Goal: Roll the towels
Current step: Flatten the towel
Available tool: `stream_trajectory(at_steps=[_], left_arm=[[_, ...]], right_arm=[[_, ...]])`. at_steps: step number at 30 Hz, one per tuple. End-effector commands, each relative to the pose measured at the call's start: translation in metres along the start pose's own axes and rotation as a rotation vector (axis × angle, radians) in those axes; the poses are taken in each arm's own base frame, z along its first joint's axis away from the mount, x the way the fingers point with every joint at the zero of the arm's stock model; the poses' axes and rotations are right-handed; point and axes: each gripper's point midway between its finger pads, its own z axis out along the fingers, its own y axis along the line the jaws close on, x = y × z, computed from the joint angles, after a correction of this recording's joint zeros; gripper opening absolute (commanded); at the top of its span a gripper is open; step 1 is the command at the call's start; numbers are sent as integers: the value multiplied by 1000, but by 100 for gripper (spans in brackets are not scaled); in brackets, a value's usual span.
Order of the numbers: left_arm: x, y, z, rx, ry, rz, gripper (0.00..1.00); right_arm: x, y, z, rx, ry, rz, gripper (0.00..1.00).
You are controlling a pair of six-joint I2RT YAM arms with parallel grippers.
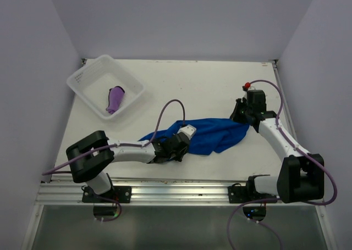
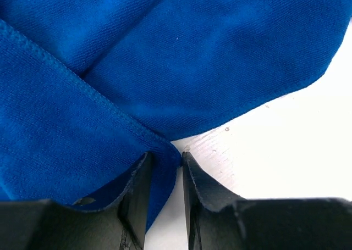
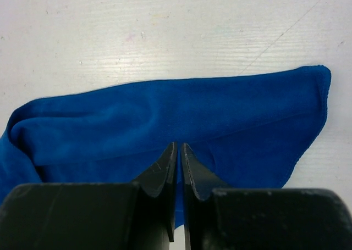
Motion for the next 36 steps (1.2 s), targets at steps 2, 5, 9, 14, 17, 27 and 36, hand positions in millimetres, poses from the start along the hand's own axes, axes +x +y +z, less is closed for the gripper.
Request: stream_trajectory(at_steps=[2, 5, 9, 14, 17, 27, 36], left_arm=[[27, 14, -2, -102, 103, 49, 30], [30, 16, -4, -144, 116, 75, 22], [30, 11, -10, -137, 100, 70, 14], [18, 9, -22, -127, 80, 60, 10], [3, 7, -36, -117, 48, 50, 10], [-63, 9, -90, -126, -110, 20, 4], [-101, 58, -149, -177, -255, -80, 0]], right_arm=[[-5, 6, 0, -28, -24, -22, 11], [-5, 5, -1, -25, -25, -22, 15], [-6, 3, -2, -10, -28, -22, 22], [-6, -1, 1, 8, -25, -21, 30], [-5, -5, 1, 28, -23, -20, 32], [-14, -23, -5, 77, -82, 30, 35], [-19, -70, -10, 229, -164, 148, 28]])
